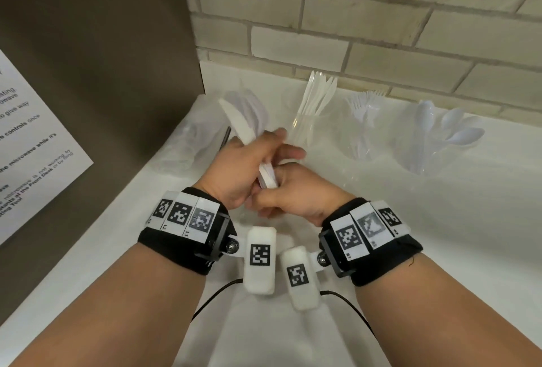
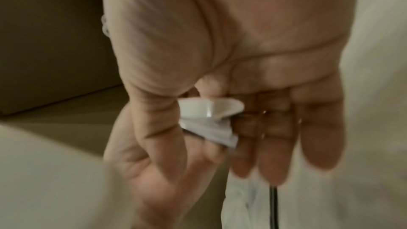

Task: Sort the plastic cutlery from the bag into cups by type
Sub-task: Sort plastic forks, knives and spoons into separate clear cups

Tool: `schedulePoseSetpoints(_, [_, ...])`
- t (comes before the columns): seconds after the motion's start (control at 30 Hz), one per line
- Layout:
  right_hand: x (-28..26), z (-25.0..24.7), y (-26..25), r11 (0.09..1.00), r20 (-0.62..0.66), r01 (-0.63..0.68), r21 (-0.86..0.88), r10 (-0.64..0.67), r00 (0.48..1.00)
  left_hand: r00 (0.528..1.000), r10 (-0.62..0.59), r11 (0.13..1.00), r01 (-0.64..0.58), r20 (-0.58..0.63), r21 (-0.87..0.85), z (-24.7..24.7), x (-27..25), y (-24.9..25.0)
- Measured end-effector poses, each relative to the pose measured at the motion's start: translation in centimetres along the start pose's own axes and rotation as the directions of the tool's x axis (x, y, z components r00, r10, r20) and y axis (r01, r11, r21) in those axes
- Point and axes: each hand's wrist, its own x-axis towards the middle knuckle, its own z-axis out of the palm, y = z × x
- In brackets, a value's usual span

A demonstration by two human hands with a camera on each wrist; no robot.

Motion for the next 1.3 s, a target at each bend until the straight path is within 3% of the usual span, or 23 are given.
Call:
schedulePoseSetpoints(0.07, [0.1,-1.0,-0.3,0.989,-0.112,-0.034,-0.141,0.018,0.994,0.979,0.024,0.991,-0.051,-0.204,-0.128,-0.5,0.5,0.3])
schedulePoseSetpoints(0.13, [0.2,-2.0,-0.6,0.997,-0.274,-0.016,-0.072,-0.005,0.962,0.95,0.034,0.999,-0.034,-0.312,0.005,-1.0,0.8,0.2])
schedulePoseSetpoints(0.2, [0.0,-2.7,-1.4,0.995,-0.446,0.091,0.049,-0.06,0.893,0.954,0.02,0.976,0.047,-0.3,0.213,-1.1,0.7,-0.2])
schedulePoseSetpoints(0.27, [0.0,-3.2,-2.1,0.981,-0.53,0.176,0.082,-0.107,0.842,0.968,-0.016,0.931,0.106,-0.252,0.348,-0.8,0.3,-0.7])
schedulePoseSetpoints(0.4, [0.1,-3.6,-2.2,0.984,-0.52,0.173,0.04,-0.127,0.845,0.99,-0.06,0.872,0.115,-0.129,0.476,-0.2,-0.1,-1.5])
schedulePoseSetpoints(0.57, [0.2,-3.4,-1.7,0.969,-0.594,0.231,0.092,-0.133,0.793,0.998,-0.051,0.903,0.03,0.036,0.428,0.1,-0.4,-1.6])
schedulePoseSetpoints(0.9, [0.5,-4.3,-1.7,0.948,-0.691,0.272,0.162,-0.088,0.718,0.995,-0.093,0.955,0.101,-0.043,0.28,0.0,0.0,-2.0])
schedulePoseSetpoints(1.1, [0.6,-4.2,-1.3,0.915,-0.547,0.285,0.285,-0.089,0.832,0.996,-0.086,0.977,0.086,-0.009,0.195,0.3,0.0,-2.0])
schedulePoseSetpoints(1.2, [0.5,-4.4,-1.2,0.893,-0.557,0.295,0.34,-0.061,0.828,0.995,-0.094,0.972,0.096,-0.02,0.215,0.3,0.0,-2.4])
schedulePoseSetpoints(1.3, [0.6,-5.3,-1.3,0.898,-0.605,0.297,0.325,-0.044,0.795,0.99,-0.087,0.968,0.11,-0.11,0.224,0.0,0.4,-2.7])
